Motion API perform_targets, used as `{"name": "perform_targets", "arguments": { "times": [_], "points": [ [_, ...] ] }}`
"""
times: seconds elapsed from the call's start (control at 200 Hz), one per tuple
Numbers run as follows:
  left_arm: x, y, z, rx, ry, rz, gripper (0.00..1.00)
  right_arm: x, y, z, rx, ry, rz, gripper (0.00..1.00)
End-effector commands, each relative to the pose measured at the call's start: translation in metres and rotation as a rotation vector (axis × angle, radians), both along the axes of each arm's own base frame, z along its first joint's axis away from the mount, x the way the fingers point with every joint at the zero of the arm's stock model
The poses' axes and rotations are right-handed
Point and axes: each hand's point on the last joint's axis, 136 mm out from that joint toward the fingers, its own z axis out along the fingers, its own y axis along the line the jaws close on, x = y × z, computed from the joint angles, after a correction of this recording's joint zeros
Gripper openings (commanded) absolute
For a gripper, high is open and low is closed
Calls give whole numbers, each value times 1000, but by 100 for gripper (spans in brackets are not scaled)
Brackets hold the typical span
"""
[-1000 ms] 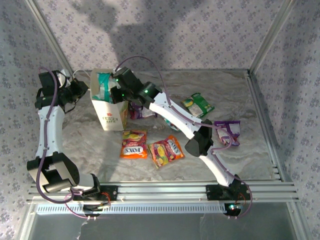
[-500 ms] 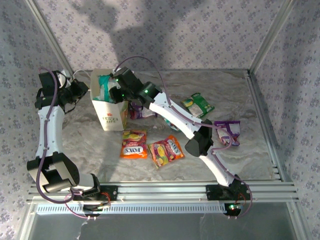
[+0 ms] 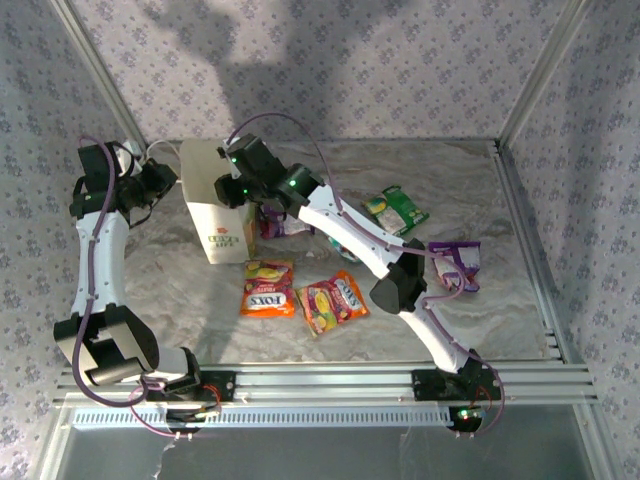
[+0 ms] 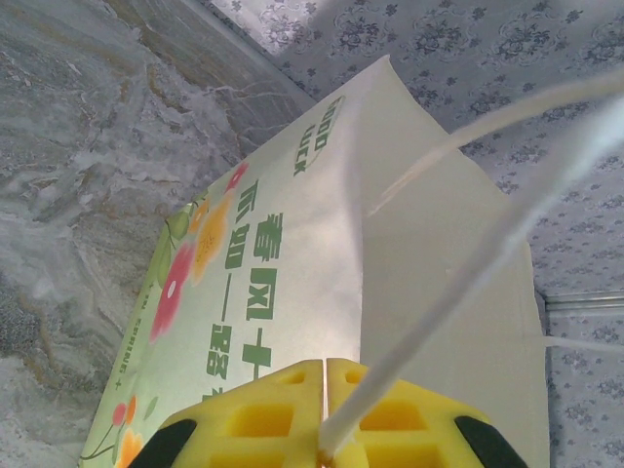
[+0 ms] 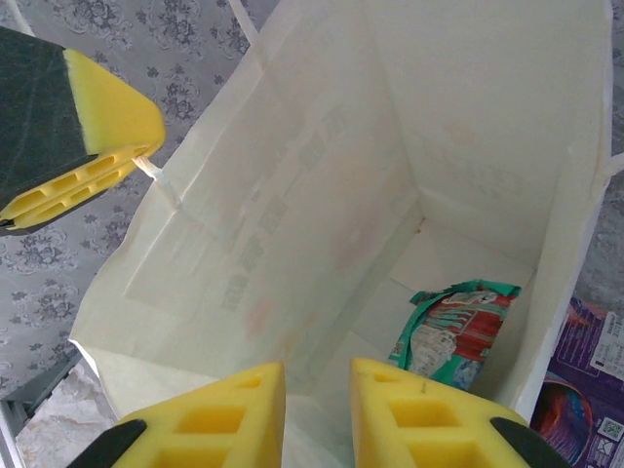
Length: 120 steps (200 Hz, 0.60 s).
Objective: Place the snacks into the paper bag
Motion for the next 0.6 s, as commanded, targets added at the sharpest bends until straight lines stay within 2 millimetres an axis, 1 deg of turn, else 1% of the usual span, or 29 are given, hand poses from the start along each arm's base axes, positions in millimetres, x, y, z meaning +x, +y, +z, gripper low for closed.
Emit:
{"name": "perform_targets", "arguments": {
  "times": [0.0, 0.12, 0.27, 0.345, 0.595],
  "points": [
    [-4, 1, 16, 16, -33, -8, 11, -21, -6, 46, 58, -32, 51, 26],
    [-4, 0, 17, 14, -34, -10, 11, -31, -3, 57, 92, -28, 96, 28],
    [-6, -1, 17, 13, -29, -16, 11, -41, -4, 70, 104, -42, 126, 29],
    [-6, -1, 17, 15, -29, -19, 11, -46, -5, 76, 100, -62, 142, 31],
    [-7, 0, 21, 35, -26, -27, 12, -51, -18, 90, 71, -116, 145, 35]
  ]
}}
